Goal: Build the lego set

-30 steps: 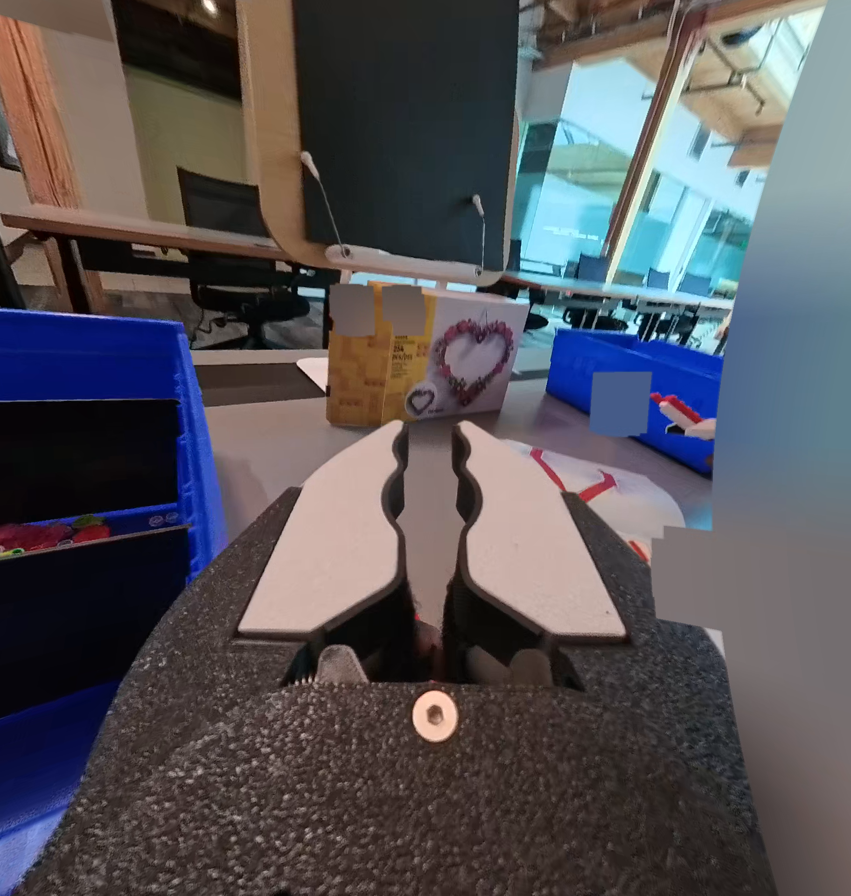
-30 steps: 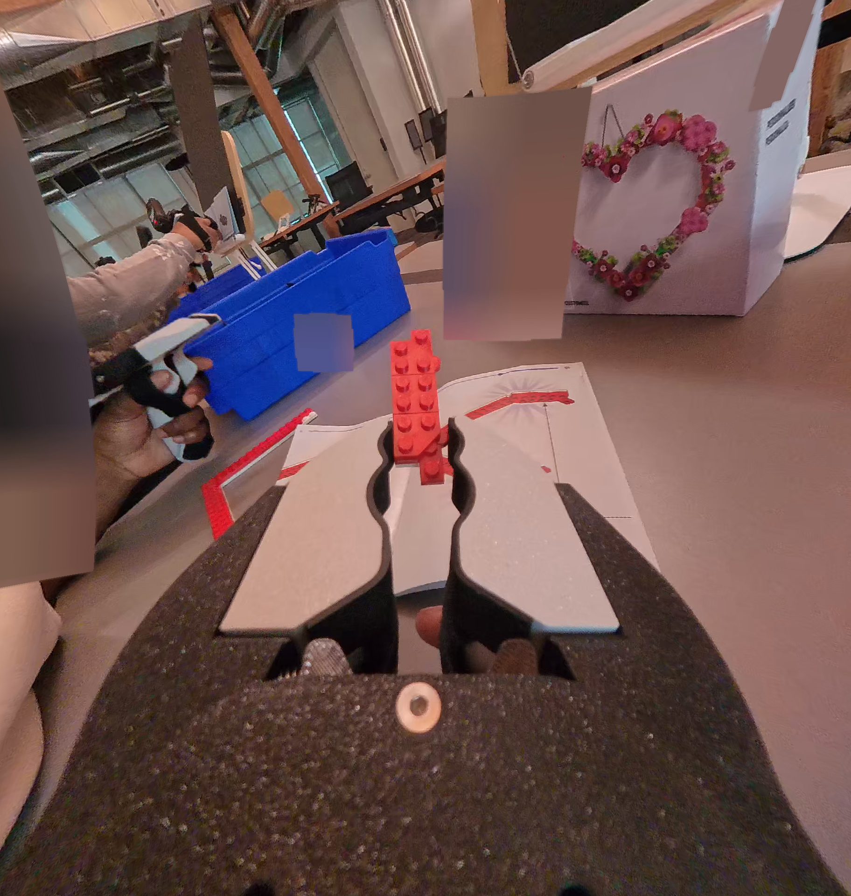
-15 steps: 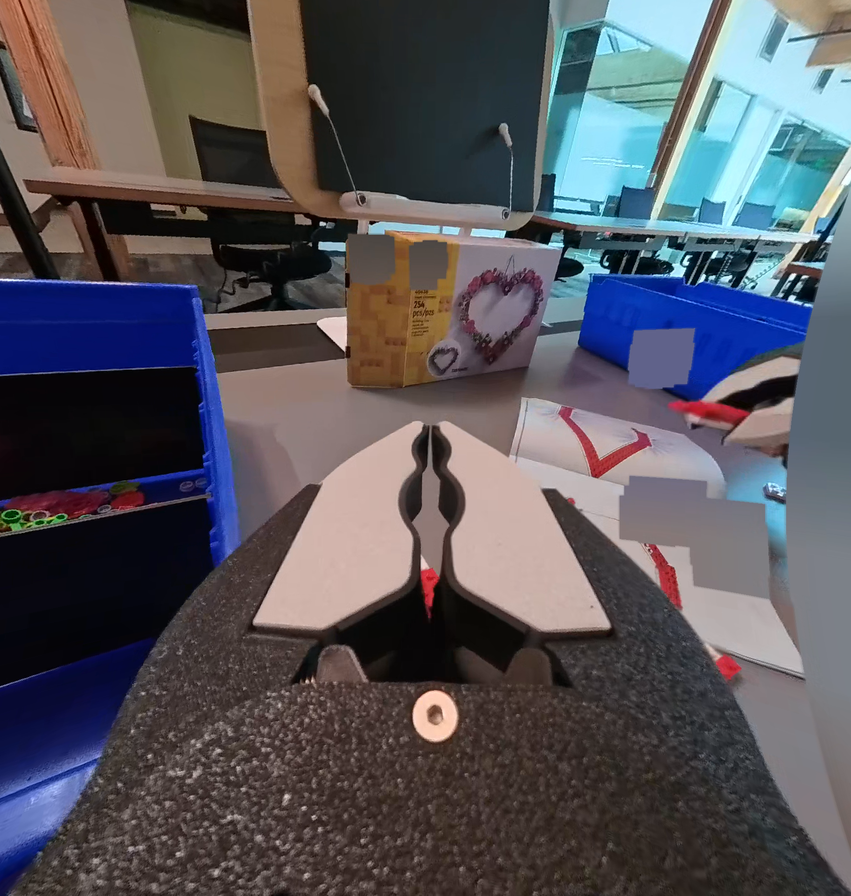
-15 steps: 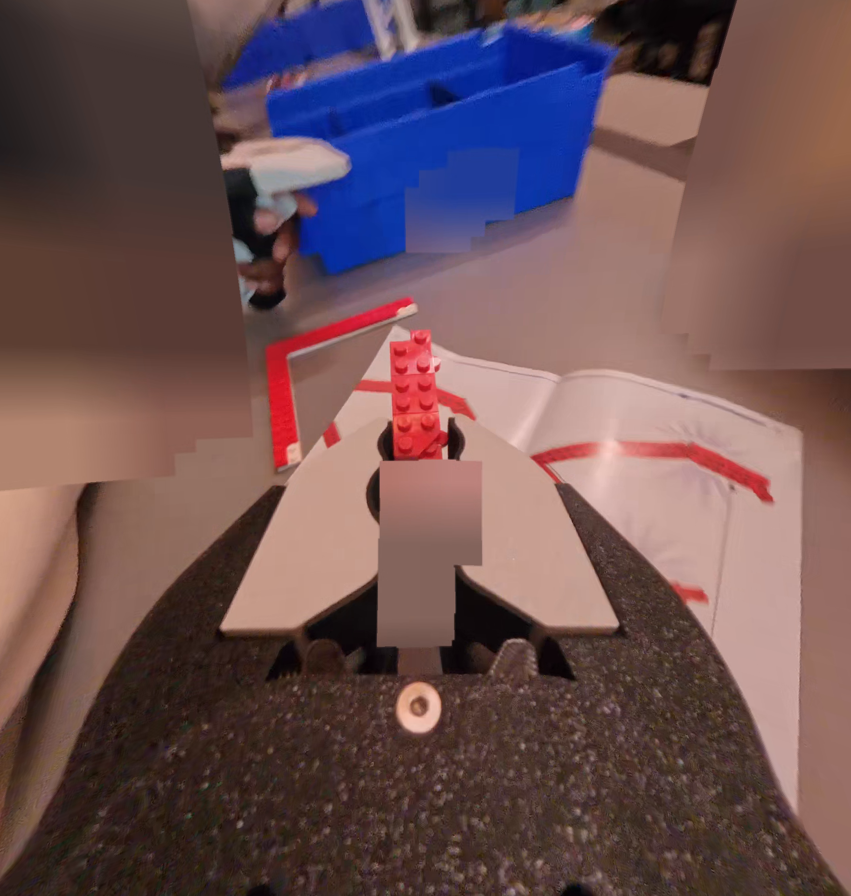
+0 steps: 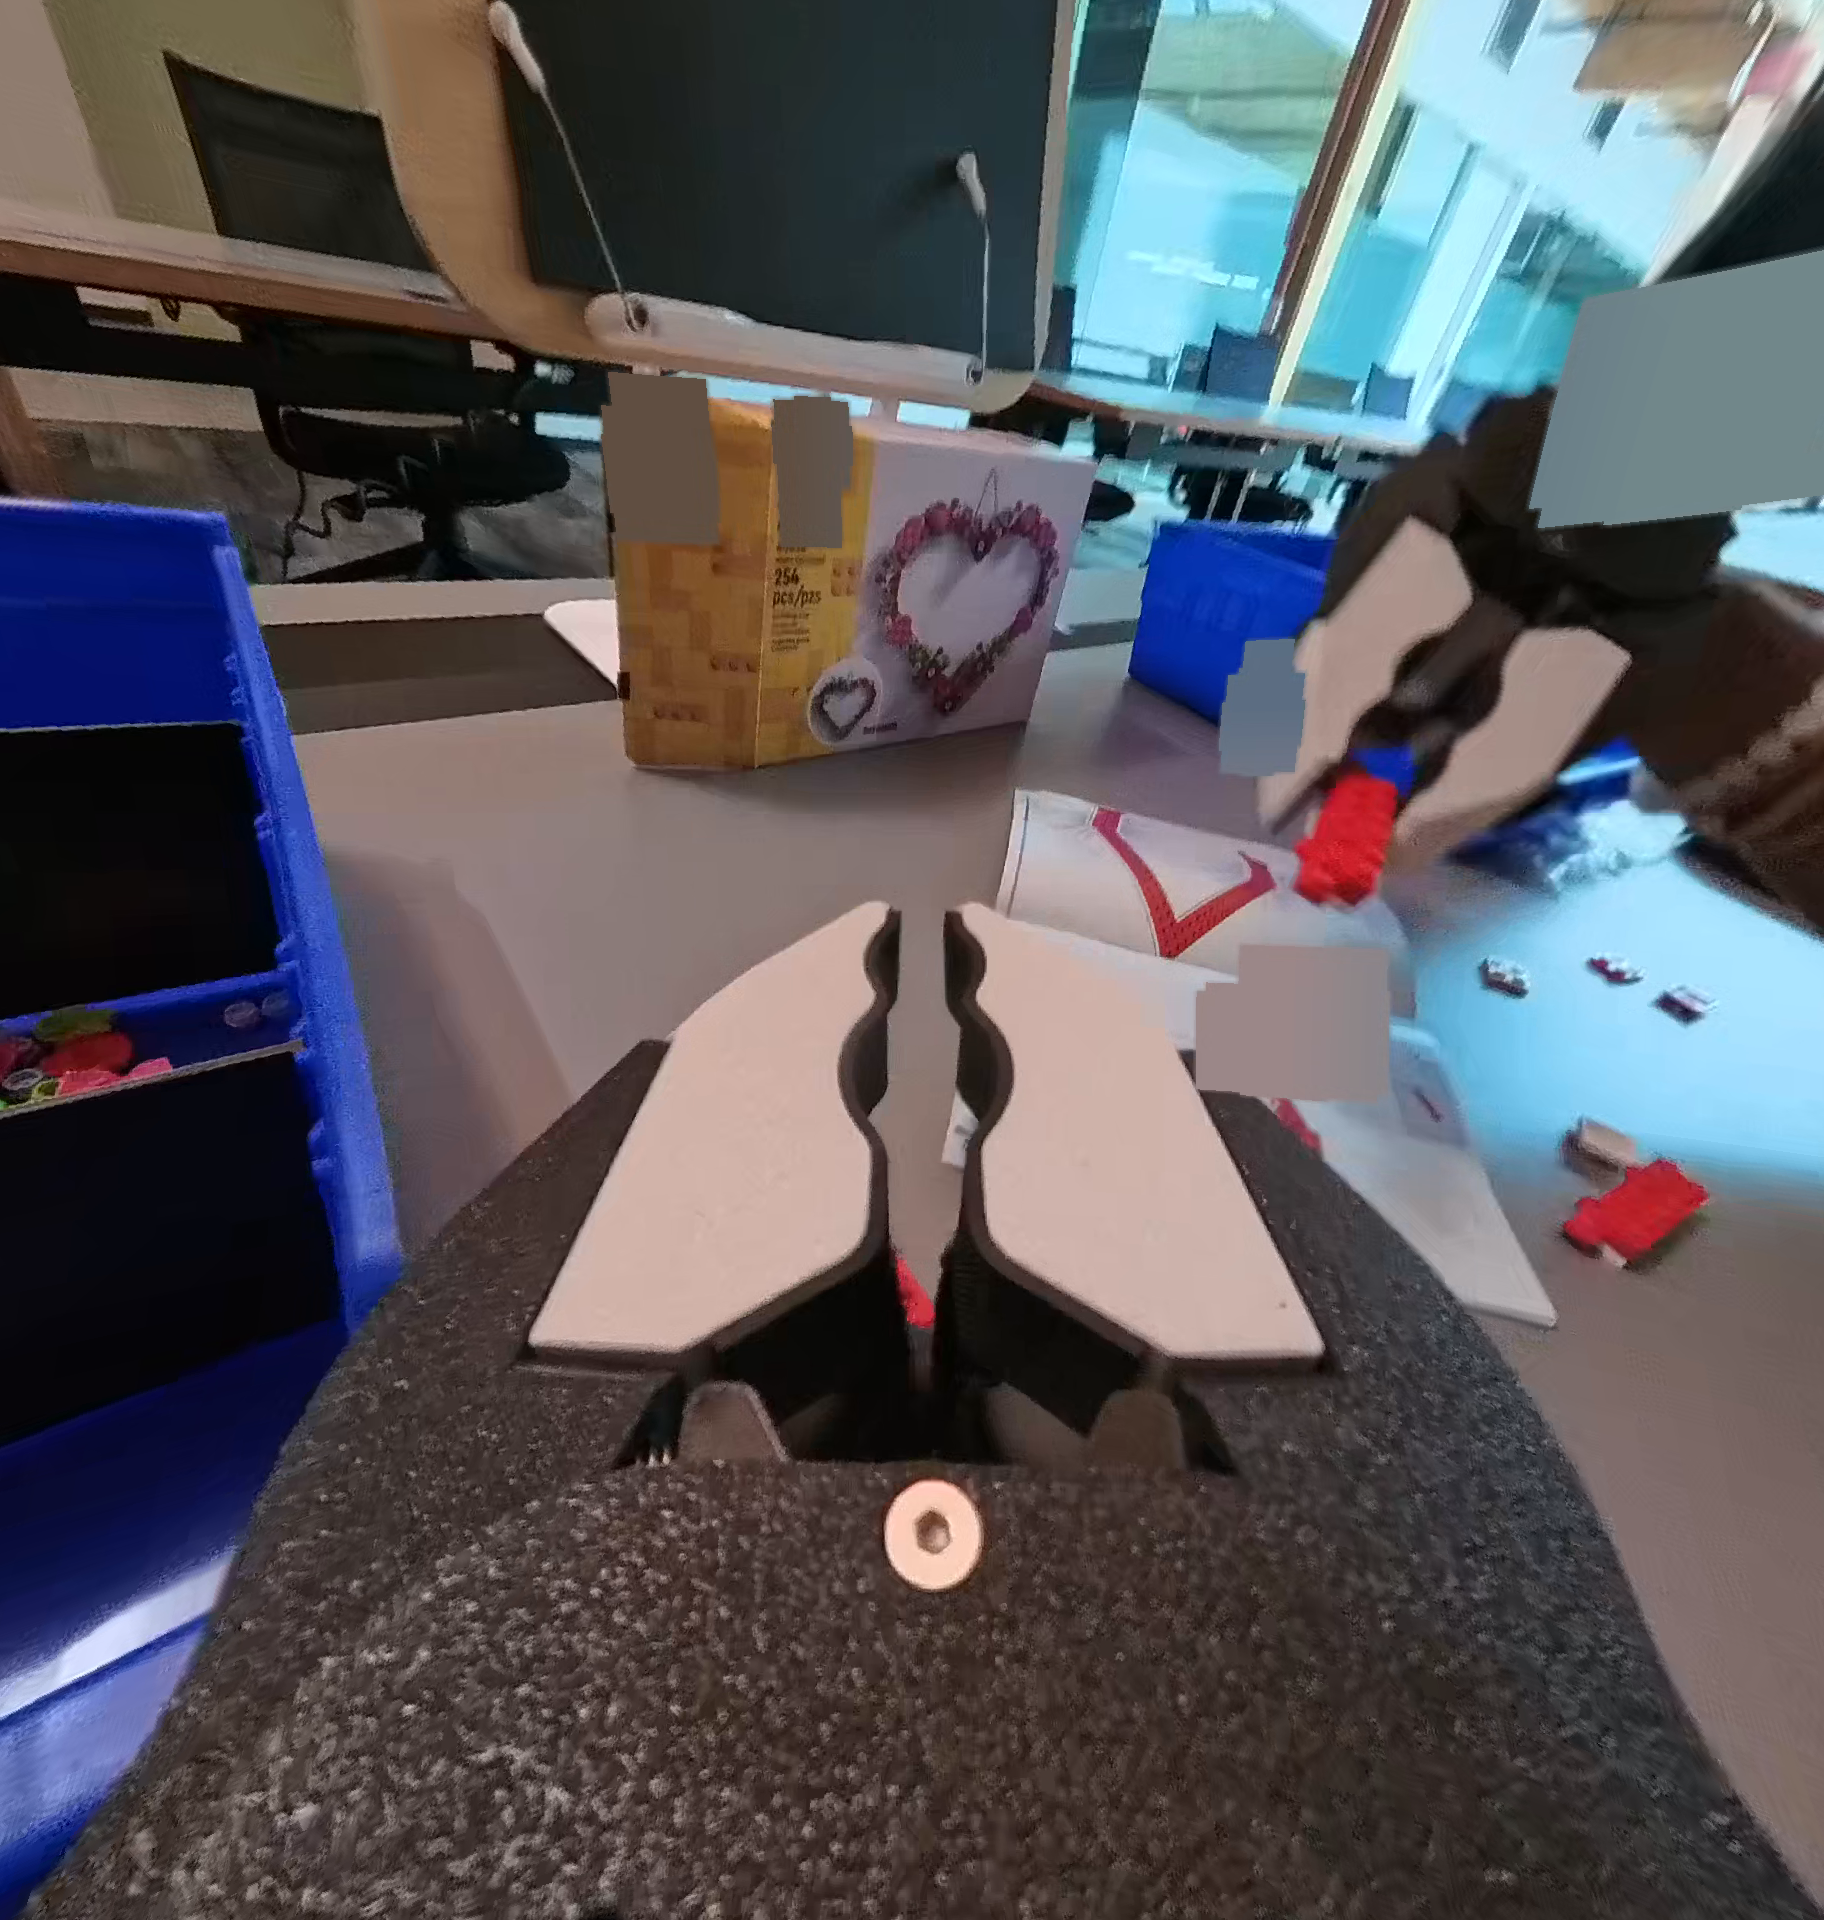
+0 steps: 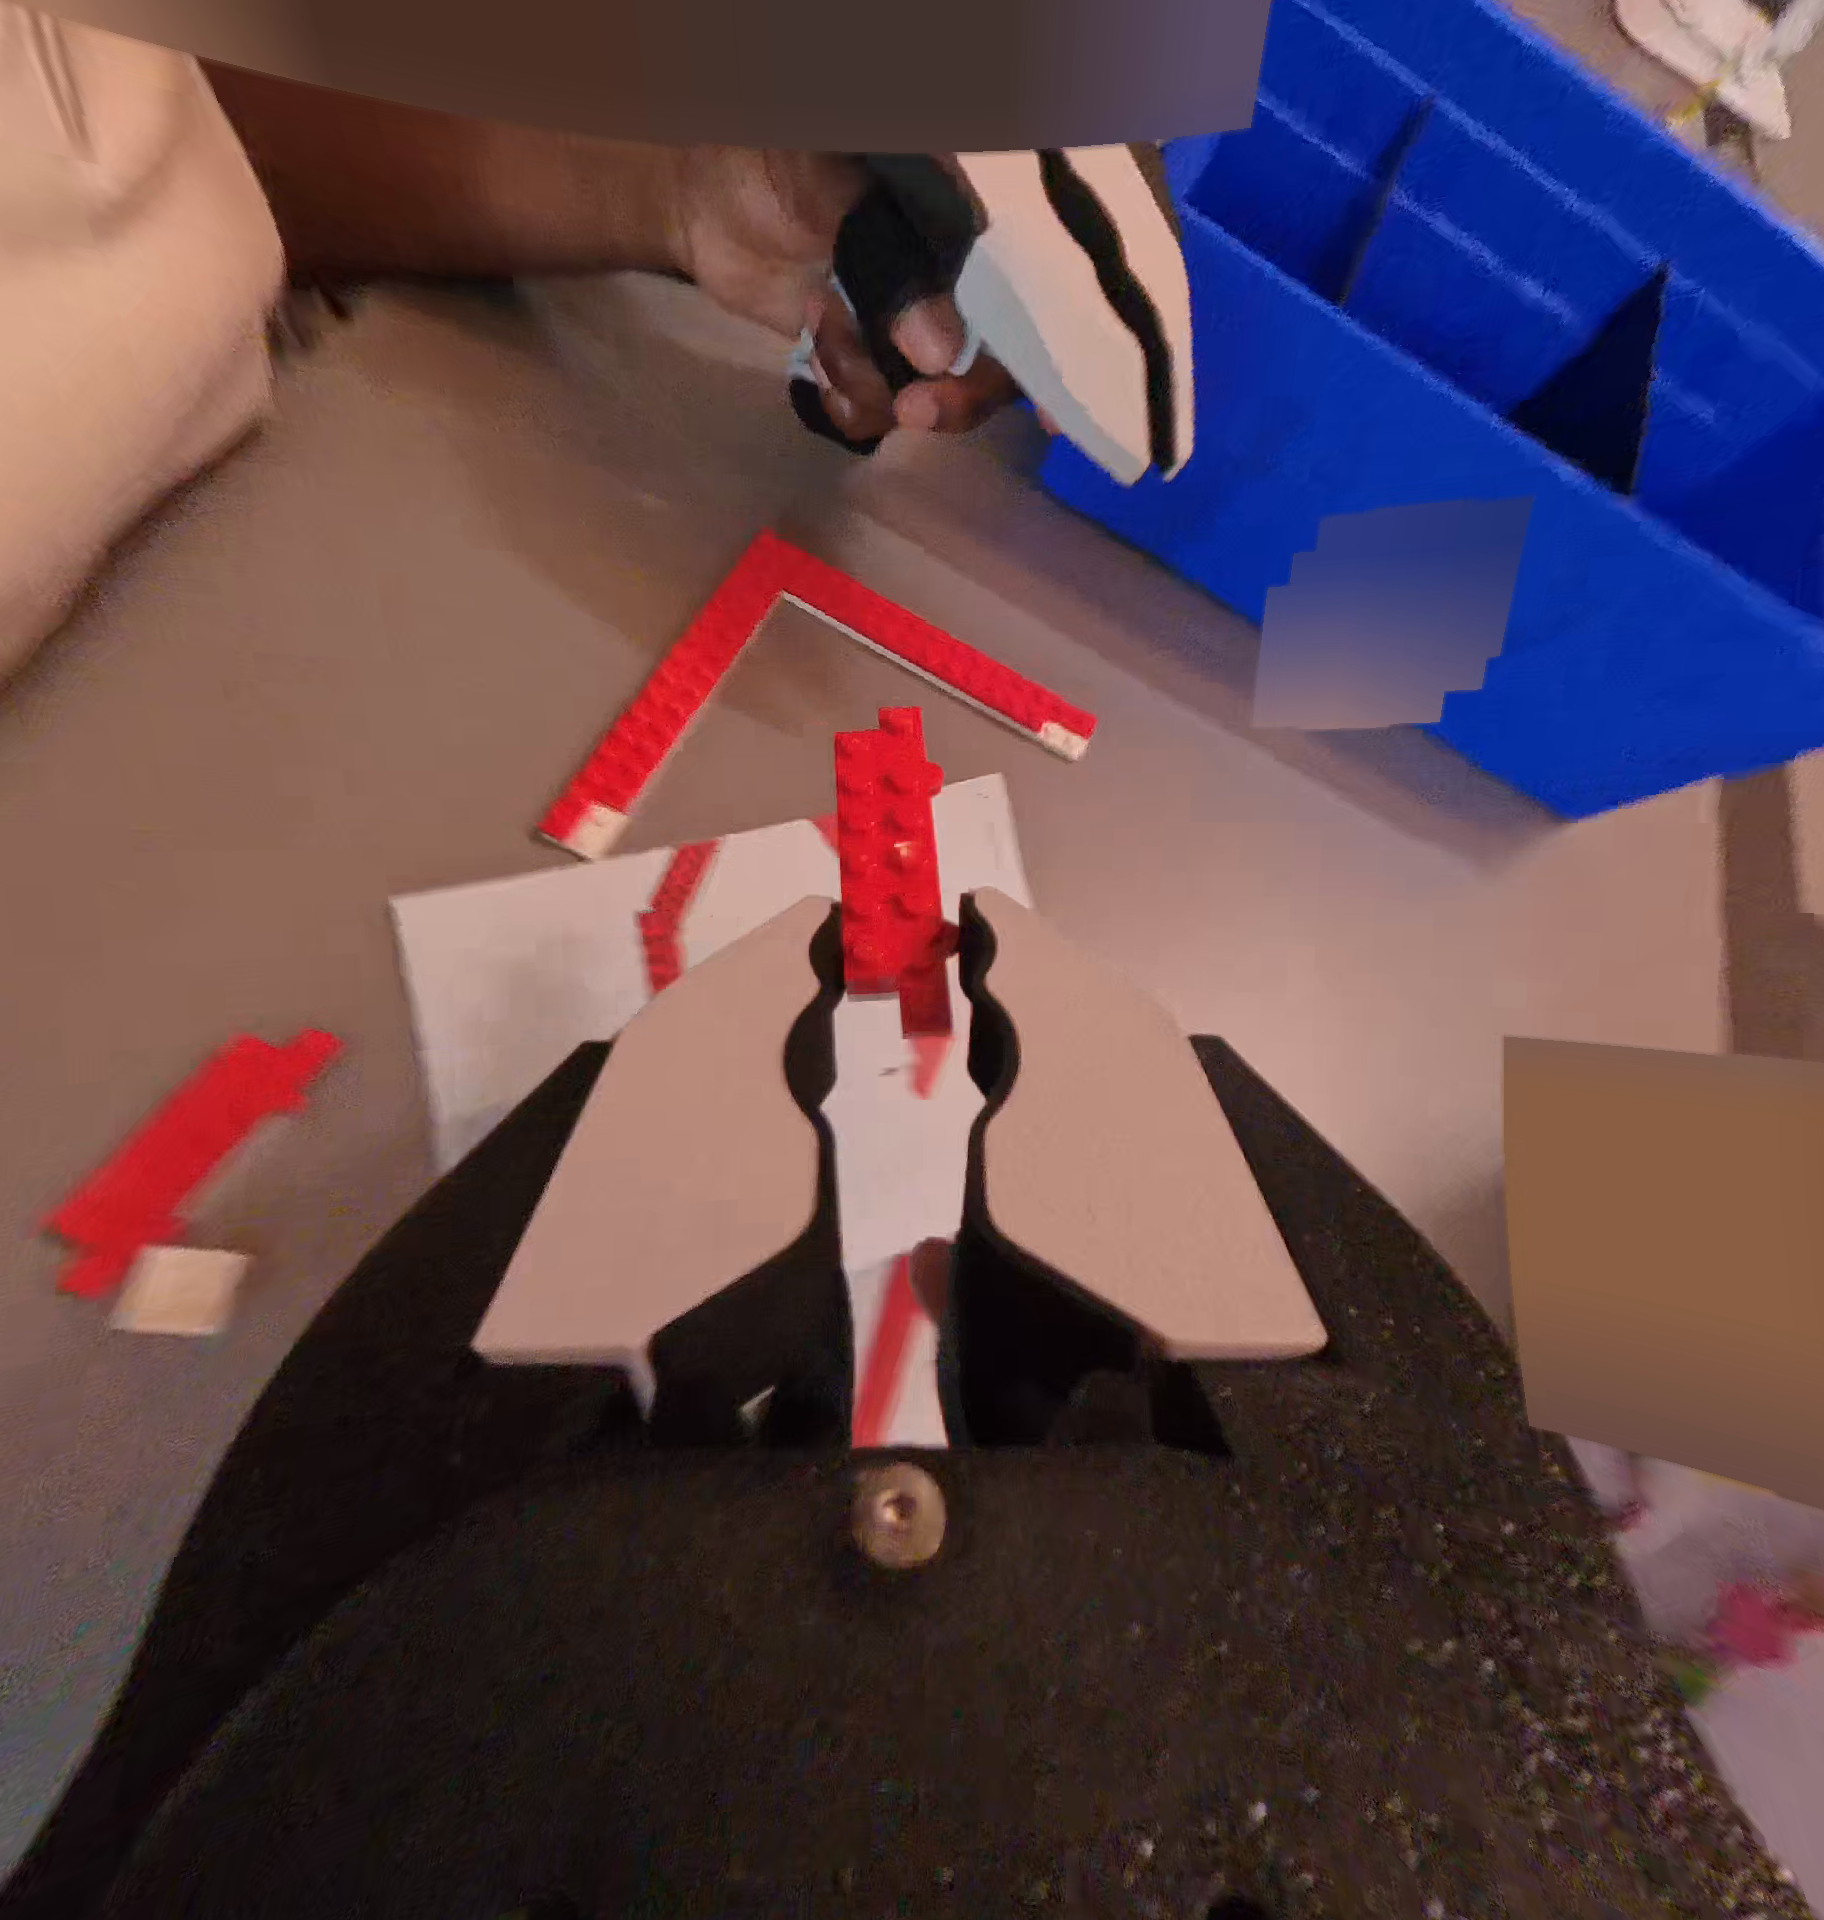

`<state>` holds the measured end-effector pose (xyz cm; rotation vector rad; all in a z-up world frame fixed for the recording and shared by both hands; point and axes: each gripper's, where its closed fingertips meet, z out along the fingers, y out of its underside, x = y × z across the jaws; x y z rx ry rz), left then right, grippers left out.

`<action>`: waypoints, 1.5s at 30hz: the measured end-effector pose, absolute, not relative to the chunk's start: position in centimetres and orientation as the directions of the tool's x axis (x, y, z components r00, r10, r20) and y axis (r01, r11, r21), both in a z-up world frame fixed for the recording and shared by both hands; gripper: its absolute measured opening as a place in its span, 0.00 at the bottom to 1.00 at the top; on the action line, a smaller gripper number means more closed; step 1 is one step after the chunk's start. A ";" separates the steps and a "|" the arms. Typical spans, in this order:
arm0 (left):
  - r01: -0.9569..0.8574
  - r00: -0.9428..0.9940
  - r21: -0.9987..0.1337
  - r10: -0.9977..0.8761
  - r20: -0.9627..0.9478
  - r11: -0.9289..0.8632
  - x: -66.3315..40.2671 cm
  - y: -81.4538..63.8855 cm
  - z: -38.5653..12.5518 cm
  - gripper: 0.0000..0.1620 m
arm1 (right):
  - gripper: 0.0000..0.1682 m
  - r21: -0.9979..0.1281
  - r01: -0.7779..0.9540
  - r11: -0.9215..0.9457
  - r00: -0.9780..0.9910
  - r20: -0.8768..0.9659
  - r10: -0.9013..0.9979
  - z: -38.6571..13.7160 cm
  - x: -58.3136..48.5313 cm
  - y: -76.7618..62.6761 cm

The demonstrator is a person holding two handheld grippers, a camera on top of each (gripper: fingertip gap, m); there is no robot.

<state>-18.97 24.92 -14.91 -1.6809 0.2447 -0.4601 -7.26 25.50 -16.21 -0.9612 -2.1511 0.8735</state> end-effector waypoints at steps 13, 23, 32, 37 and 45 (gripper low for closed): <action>-0.125 0.921 -0.747 -0.357 0.158 -0.653 -19.2 22.8 -22.7 0.19 | 0.12 -0.596 0.219 0.772 -0.935 0.099 0.341 -22.3 -17.7 28.6; -0.209 0.918 -0.693 -0.383 0.104 -0.690 -18.7 23.5 -24.7 0.20 | 0.12 -0.558 0.194 0.806 -0.971 0.010 0.241 -24.2 -18.2 28.8; -0.238 0.890 -0.702 -0.441 0.119 -0.671 -18.2 24.0 -24.7 0.16 | 0.12 -0.556 0.210 0.804 -0.968 -0.004 0.250 -24.4 -17.5 29.3; -0.225 0.885 -0.724 -0.448 0.129 -0.652 -18.2 24.0 -24.7 0.15 | 0.12 -0.599 0.232 0.767 -0.930 0.095 0.355 -23.1 -18.1 29.6; -0.208 0.901 -0.747 -0.420 0.104 -0.632 -18.6 24.3 -24.3 0.15 | 0.12 -0.624 0.567 0.538 -0.553 0.195 0.810 -21.1 -18.3 29.8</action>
